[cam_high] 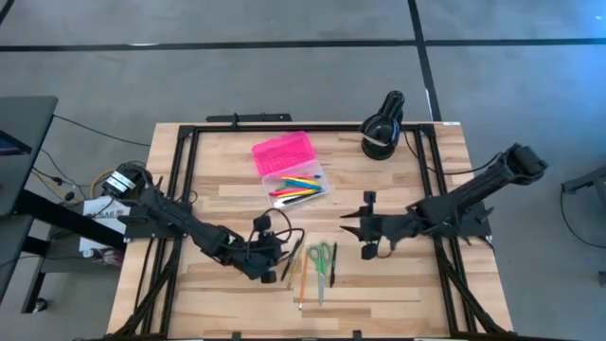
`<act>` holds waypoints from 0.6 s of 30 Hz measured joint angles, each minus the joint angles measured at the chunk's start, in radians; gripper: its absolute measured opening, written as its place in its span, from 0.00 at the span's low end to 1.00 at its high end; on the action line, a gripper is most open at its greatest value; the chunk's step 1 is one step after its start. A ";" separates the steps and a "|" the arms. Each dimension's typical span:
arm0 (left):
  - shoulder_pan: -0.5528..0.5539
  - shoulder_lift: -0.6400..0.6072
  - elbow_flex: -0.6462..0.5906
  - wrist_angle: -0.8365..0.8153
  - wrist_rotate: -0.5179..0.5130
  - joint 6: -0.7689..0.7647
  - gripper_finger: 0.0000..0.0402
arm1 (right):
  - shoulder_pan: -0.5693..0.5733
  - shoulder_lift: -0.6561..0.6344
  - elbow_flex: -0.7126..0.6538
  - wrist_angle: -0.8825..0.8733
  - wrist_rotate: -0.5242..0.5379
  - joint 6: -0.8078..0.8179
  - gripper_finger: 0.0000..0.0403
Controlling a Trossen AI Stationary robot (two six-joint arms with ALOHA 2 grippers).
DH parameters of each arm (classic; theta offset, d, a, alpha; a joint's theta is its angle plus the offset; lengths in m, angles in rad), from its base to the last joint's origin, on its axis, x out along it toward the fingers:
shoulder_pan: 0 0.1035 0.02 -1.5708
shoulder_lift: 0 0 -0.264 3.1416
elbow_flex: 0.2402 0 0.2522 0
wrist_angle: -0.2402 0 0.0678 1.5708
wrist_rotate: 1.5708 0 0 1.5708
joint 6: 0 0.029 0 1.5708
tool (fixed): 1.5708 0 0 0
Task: Pick & place school supplies into a supply box
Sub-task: Put the left black pen into the pink supply box
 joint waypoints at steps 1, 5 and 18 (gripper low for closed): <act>0.007 0.000 0.000 0.000 0.020 -0.011 0.29 | 0.008 -0.009 -0.006 0.014 0.004 -0.011 0.29; 0.025 0.000 -0.002 0.041 0.078 -0.045 0.29 | 0.036 -0.031 -0.021 0.036 0.034 -0.017 0.29; 0.032 0.145 -0.002 0.152 0.161 -0.076 0.29 | 0.104 -0.032 -0.052 0.044 0.114 -0.045 0.29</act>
